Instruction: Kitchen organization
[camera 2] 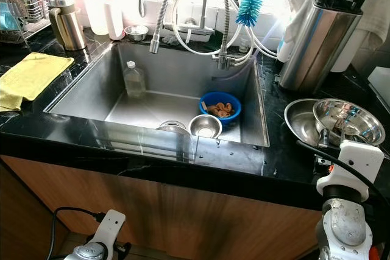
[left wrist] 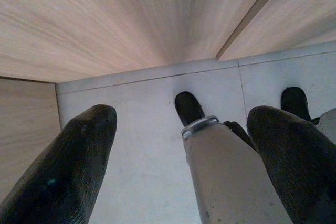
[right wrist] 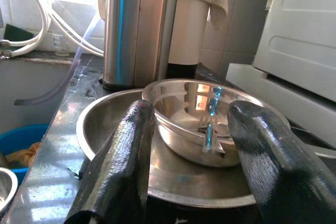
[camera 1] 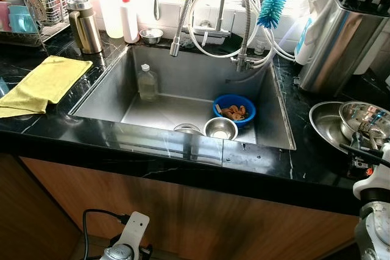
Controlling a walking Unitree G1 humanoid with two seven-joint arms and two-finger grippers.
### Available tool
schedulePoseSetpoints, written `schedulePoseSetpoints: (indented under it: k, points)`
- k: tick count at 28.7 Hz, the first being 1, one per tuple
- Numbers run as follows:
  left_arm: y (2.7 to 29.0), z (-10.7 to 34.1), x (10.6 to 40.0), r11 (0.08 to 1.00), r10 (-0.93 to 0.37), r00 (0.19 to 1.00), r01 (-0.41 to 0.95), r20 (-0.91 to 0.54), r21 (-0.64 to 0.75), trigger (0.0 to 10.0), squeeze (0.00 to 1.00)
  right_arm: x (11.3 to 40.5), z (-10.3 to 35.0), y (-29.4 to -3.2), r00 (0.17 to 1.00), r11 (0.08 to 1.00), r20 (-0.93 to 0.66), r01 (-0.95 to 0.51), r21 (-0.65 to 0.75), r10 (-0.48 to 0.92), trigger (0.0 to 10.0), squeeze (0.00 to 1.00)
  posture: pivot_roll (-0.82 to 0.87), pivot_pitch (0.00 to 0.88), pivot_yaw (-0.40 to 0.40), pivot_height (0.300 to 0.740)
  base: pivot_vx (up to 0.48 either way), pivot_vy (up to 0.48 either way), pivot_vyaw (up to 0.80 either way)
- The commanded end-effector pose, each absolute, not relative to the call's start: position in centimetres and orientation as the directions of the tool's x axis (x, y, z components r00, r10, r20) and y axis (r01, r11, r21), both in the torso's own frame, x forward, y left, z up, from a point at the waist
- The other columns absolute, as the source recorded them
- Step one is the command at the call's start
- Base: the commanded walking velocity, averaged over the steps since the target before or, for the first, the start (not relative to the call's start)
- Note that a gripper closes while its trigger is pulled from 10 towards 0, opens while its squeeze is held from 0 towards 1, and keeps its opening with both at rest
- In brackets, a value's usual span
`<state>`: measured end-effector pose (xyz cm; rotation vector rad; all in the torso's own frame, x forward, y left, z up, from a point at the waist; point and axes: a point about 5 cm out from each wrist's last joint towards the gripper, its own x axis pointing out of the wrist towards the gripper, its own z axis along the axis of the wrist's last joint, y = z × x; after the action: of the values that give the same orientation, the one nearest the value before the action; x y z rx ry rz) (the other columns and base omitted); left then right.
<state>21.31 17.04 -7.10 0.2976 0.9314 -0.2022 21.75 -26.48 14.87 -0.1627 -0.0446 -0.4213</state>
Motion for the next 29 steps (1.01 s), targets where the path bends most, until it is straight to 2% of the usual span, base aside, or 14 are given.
schedulePoseSetpoints:
  k: [1,3,5,8,13,15,28,29]
  points:
    - [16.88,-6.96,21.57,0.941,-0.047,0.584,0.298,-0.81,0.161,10.0,0.0,21.81,14.69,-26.63,0.911,0.898,0.061,0.412,-0.152,-0.407,4.9,0.0,0.02,0.009,-0.073,0.736,0.0,0.0,0.0]
    - [16.87,-6.97,21.56,0.941,-0.047,0.584,0.298,-0.81,0.16,10.0,0.0,21.81,14.67,-26.64,0.911,0.898,0.06,0.413,-0.151,-0.408,4.9,0.0,0.02,0.01,-0.073,0.736,0.0,0.0,0.0]
    - [16.8,-7.02,21.49,0.941,-0.047,0.583,0.299,-0.811,0.16,10.0,0.0,21.83,14.48,-26.78,0.909,0.896,0.047,0.417,-0.151,-0.415,4.2,0.0,0.02,0.01,-0.074,0.736,0.0,0.0,0.0]
    - [16.81,-7.02,21.49,0.942,-0.047,0.583,0.297,-0.811,0.159,10.0,0.0,21.89,14.39,-26.82,0.907,0.895,0.041,0.42,-0.15,-0.419,4.5,0.0,0.03,0.011,-0.074,0.736,0.0,0.0,0.0]
    - [16.96,-6.96,21.57,0.942,-0.045,0.584,0.295,-0.81,0.161,10.0,0.0,22.04,14.4,-26.78,0.907,0.896,0.042,0.421,-0.143,-0.42,4.4,0.0,0.03,0.01,-0.073,0.736,0.0,0.0,0.0]
    - [16.99,-6.88,21.7,0.942,-0.045,0.587,0.294,-0.808,0.162,10.0,0.0,22.06,14.4,-26.8,0.905,0.895,0.041,0.424,-0.141,-0.422,4.0,0.0,0.03,0.01,-0.074,0.736,0.0,0.0,0.0]
    - [16.66,-6.88,21.74,0.942,-0.047,0.591,0.294,-0.806,0.16,10.0,0.0,22.13,14.53,-26.86,0.904,0.894,0.045,0.427,-0.138,-0.425,4.1,0.0,0.03,0.008,-0.074,0.736,0.0,0.0,0.0]
    - [16.68,-6.87,21.75,0.943,-0.046,0.591,0.291,-0.805,0.159,10.0,0.0,22.22,14.67,-26.79,0.906,0.895,0.05,0.424,-0.137,-0.421,4.9,0.0,0.03,0.007,-0.075,0.736,0.0,0.0,0.0]
